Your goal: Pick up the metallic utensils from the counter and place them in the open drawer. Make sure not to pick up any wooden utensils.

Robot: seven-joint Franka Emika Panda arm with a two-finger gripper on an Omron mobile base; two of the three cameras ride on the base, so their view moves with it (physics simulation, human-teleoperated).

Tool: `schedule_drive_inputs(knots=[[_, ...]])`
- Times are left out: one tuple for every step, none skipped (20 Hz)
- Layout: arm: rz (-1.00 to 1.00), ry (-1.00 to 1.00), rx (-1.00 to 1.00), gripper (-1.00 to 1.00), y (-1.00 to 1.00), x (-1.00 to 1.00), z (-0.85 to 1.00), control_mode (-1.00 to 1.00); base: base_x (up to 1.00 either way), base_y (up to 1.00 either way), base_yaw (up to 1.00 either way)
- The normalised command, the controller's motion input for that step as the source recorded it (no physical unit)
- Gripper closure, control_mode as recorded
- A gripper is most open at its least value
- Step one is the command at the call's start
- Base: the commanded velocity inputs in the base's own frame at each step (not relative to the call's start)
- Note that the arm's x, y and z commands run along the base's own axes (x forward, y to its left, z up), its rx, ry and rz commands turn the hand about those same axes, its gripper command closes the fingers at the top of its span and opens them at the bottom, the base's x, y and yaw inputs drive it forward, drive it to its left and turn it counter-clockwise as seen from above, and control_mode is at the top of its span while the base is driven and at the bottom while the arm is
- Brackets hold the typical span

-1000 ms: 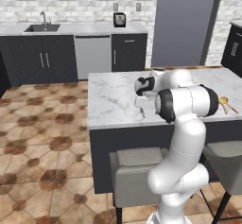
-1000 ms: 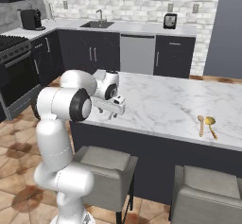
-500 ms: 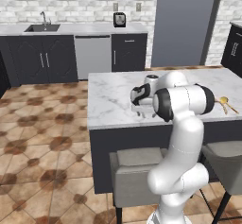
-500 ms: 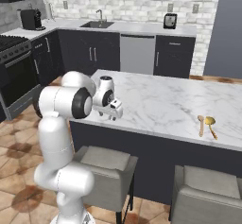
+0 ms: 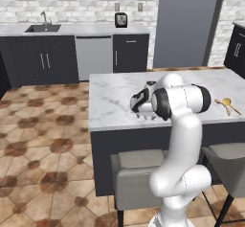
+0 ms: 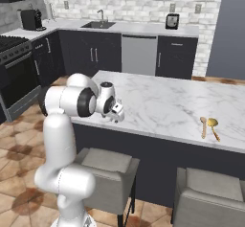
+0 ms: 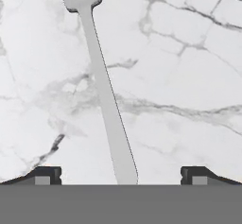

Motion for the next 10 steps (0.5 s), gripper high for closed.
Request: schedule_drive_inputs(knots=[[-0.03,0.00,0.00,-1.00,0.00,0.51,0.00,-1.00,0.00,0.00,0.00],[-0.03,0.00,-0.01,-1.00,0.00,0.54,0.00,-1.00,0.00,0.00,0.00],[-0.03,0.00,-0.02,-1.00,0.00,0.53,0.00,-1.00,0.00,0.00,0.00],[-0.03,0.00,-0.02,-1.00,0.00,0.47,0.00,-1.00,0.00,0.00,0.00],[-0.02,0.00,-0.03,-1.00,0.00,0.40,0.00,-1.00,0.00,0.00,0.00],[-0.01,0.00,-0.05,-1.00,0.00,0.31,0.00,-1.00,0.00,0.00,0.00],[0.00,0.02,-0.06,-1.00,0.00,0.24,0.00,-1.00,0.00,0.00,0.00],[0.00,0.05,-0.10,-1.00,0.00,0.19,0.00,-1.00,0.00,0.00,0.00],[0.00,0.07,-0.13,-1.00,0.00,0.19,0.00,-1.00,0.00,0.00,0.00],[0.00,0.07,-0.13,-1.00,0.00,0.13,0.00,-1.00,0.00,0.00,0.00]])
